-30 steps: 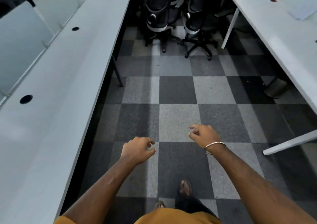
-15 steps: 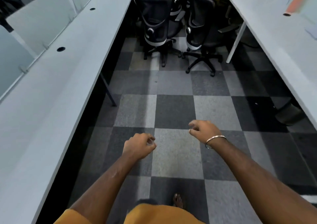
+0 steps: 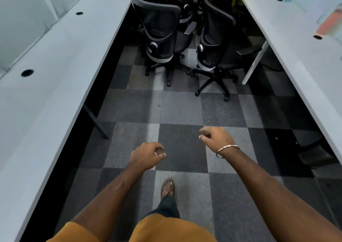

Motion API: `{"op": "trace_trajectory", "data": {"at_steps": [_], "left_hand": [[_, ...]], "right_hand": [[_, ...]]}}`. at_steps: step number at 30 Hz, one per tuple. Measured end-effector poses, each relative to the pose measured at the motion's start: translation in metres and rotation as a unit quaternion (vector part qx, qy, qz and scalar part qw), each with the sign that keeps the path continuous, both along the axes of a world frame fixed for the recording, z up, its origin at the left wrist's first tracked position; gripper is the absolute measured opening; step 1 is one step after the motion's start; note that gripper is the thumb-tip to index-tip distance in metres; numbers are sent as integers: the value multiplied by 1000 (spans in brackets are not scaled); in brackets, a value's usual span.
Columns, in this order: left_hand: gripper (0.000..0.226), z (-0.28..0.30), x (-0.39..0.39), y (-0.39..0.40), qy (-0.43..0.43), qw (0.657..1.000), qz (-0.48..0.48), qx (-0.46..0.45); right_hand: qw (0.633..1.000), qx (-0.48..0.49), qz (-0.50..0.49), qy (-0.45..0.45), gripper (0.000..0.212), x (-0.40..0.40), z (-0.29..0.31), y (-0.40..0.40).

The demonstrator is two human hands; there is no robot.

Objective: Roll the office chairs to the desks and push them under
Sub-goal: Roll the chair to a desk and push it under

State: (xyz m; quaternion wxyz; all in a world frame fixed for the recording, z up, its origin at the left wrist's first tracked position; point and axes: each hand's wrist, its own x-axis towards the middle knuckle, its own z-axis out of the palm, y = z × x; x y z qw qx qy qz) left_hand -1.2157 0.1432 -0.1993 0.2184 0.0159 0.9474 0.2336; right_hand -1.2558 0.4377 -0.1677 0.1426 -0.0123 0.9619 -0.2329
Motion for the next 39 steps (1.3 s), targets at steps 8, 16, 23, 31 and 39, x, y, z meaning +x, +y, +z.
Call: {"op": "trace_trajectory", "data": {"at_steps": [8, 16, 23, 31, 39], "left_hand": [[45, 30, -196, 9, 14, 1000, -10, -11], [37, 23, -362, 64, 30, 999, -23, -23], [28, 23, -505, 139, 45, 997, 4, -54], [24, 31, -651, 203, 66, 997, 4, -28], [24, 16, -806, 218, 46, 998, -36, -24]], "right_hand": [[999, -9, -45, 10, 33, -176, 24, 8], [998, -28, -59, 7, 33, -337, 7, 56], [995, -45, -92, 15, 33, -488, 4, 134], [986, -24, -82, 144, 34, -658, 39, 181], [952, 44, -131, 273, 71, -828, 31, 187]]}}
